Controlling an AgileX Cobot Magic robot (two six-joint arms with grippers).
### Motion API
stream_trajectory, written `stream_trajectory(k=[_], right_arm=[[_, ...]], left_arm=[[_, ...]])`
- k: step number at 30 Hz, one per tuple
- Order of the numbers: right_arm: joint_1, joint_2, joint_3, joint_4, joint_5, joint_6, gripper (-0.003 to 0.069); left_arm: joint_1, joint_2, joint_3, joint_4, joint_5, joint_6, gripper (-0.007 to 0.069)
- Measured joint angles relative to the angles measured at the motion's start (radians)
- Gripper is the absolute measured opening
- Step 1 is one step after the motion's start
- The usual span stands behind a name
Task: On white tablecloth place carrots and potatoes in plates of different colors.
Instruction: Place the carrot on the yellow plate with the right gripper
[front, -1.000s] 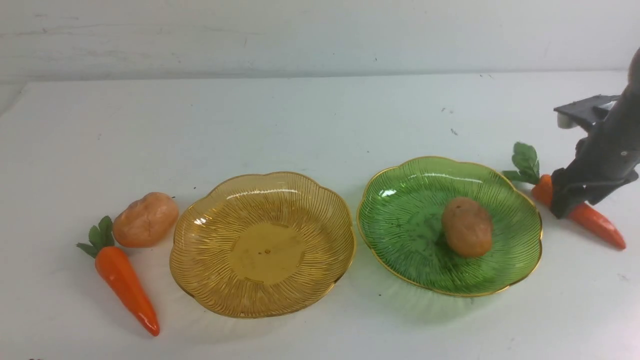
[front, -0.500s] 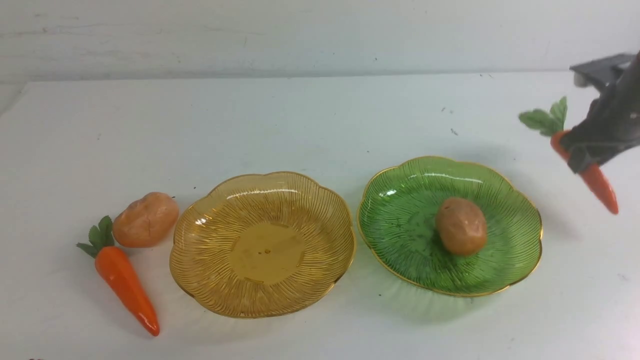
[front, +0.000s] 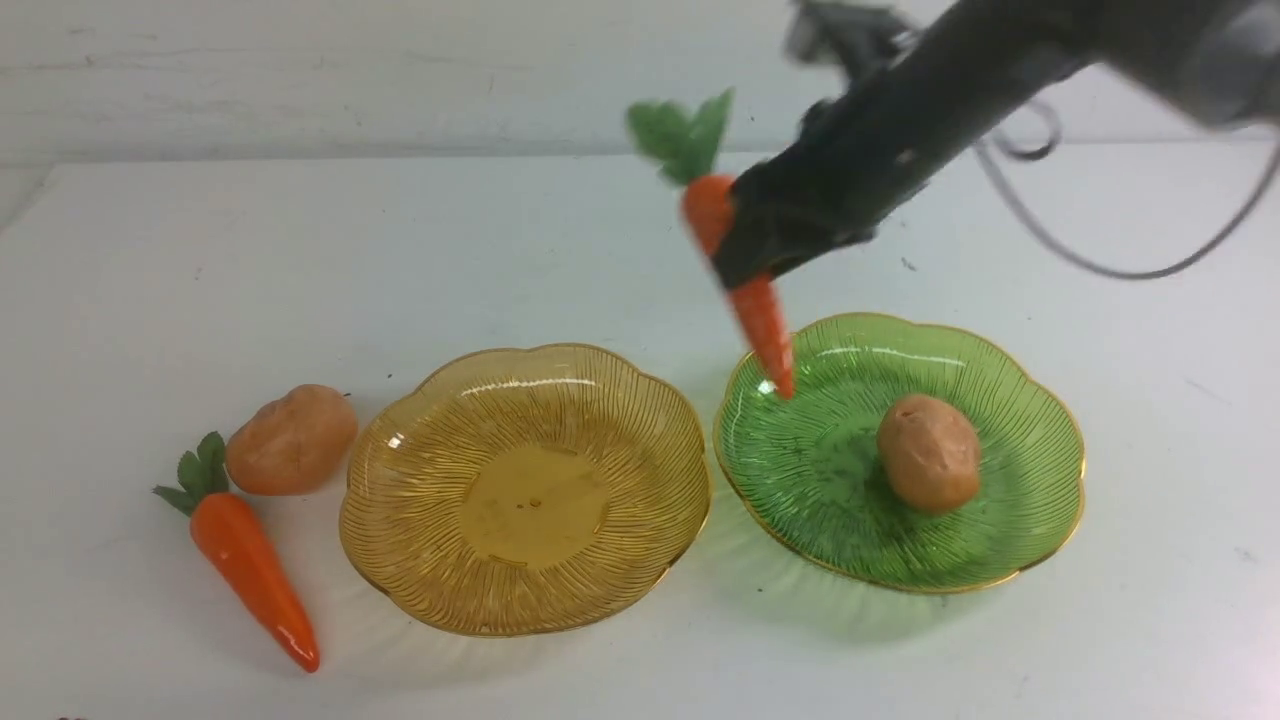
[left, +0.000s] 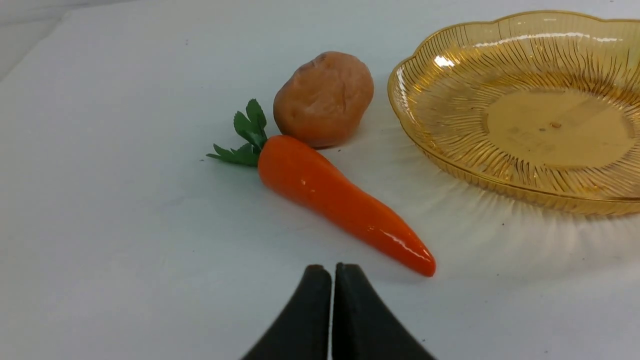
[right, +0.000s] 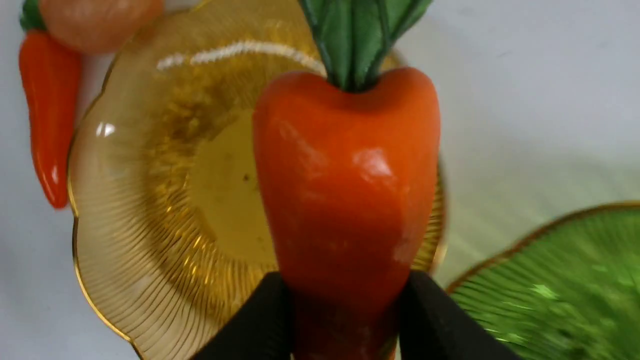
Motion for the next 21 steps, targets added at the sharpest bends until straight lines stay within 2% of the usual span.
stream_trajectory(k=[3,5,6,10,12,14,16,17,18,19,20,21], right_arm=[[0.114,0.064,0.000,-0.066,-0.043,0.038,0.0274],[0.146,0.083,0.000,-0.096,-0.075,0.059,0.0313],[0.171,0.096,0.000,-0.114,-0.100,0.070,0.0360],[0.200,0.101,0.000,-0.154,-0.118,0.077,0.0491],[0.202,0.099,-0.017,-0.168,-0.092,0.085,0.0524],[0.201,0.095,-0.050,-0.193,-0.045,0.106,0.0518],[0.197,0.088,-0.097,-0.226,-0.007,0.128,0.0484],[0.192,0.079,-0.123,-0.249,0.001,0.149,0.0436],[0.186,0.060,-0.149,-0.281,0.004,0.170,0.0374],[0.169,0.013,-0.173,-0.335,0.004,0.202,0.0270],[0.167,0.006,-0.174,-0.341,0.004,0.202,0.0254],[0.140,-0.078,-0.177,-0.401,0.011,0.233,0.0101]], left_arm=[[0.000,0.000,0.000,0.000,0.000,0.000,-0.0003],[0.000,0.000,0.000,-0.001,0.000,-0.001,-0.0003],[0.000,0.000,0.000,-0.003,0.000,-0.004,-0.0003],[0.000,0.000,0.000,-0.051,0.000,-0.032,-0.0003],[0.000,0.000,0.000,-0.090,-0.001,-0.052,-0.0003],[0.000,0.000,0.000,-0.163,-0.001,-0.081,-0.0003],[0.000,0.000,0.000,-0.243,-0.001,-0.115,-0.0003],[0.000,0.000,0.000,-0.297,-0.001,-0.136,-0.0003],[0.000,0.000,0.000,-0.338,-0.001,-0.150,-0.0003],[0.000,0.000,0.000,-0.461,-0.001,-0.186,-0.0003],[0.000,0.000,0.000,-0.461,-0.001,-0.186,-0.0003],[0.000,0.000,0.000,-0.566,-0.009,-0.205,-0.0003]])
